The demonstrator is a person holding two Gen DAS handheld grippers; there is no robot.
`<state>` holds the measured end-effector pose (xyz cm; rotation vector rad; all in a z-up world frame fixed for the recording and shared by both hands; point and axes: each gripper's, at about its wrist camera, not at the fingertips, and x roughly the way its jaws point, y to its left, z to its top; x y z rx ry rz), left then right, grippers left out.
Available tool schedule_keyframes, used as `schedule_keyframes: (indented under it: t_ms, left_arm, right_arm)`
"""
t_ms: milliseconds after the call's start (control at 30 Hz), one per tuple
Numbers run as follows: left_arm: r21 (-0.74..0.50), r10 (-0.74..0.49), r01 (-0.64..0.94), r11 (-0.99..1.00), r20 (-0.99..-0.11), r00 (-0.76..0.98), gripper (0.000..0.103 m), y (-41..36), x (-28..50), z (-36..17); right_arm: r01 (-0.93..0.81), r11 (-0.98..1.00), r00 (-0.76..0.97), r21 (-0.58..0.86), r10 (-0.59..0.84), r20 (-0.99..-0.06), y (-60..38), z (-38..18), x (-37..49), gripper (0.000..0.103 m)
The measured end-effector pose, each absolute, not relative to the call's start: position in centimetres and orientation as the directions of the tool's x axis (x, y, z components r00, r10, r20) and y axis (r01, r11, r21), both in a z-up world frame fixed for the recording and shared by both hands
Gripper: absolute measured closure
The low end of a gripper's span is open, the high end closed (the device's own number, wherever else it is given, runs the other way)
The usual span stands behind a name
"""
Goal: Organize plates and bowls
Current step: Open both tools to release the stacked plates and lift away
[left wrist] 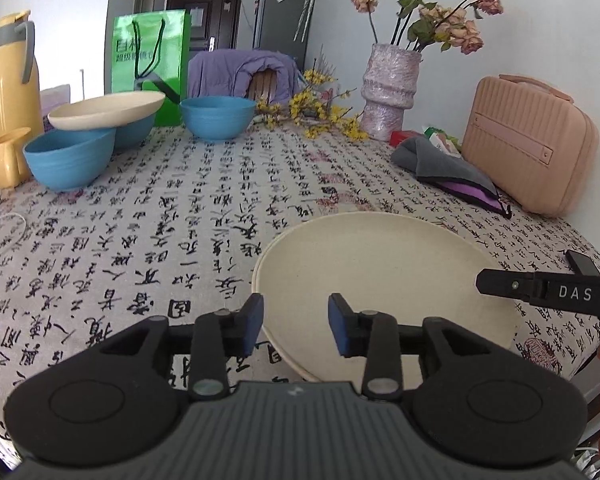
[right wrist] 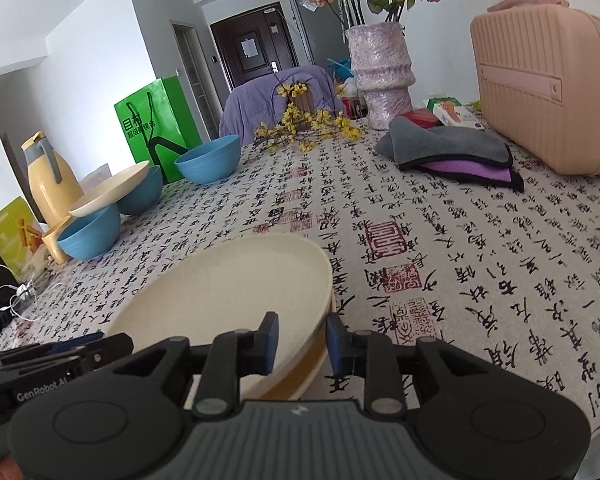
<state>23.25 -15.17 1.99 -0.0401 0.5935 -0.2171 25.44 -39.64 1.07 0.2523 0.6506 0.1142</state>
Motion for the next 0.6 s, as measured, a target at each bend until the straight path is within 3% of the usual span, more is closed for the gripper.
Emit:
schedule_keyframes:
  t_ms: [300, 600]
  left_arm:
    - [-0.1, -0.221, 0.198, 0.975, -0.513, 0.829, 0.063, -14.6, 21.6, 2.8]
    - [-0.064, -0.172, 0.161, 0.985, -0.449, 0.877, 0.05, -12.2, 17.8, 3.2]
  right_arm:
    - [-0.061, 0.964, 0.82, 0.257, 0.196, -0.538, -38.8, 2.3, 24.0, 0.073]
    - [-0.145, 0.974, 0.849, 0.174, 0.213, -0.483, -35.2, 3.6, 21.1, 0.069]
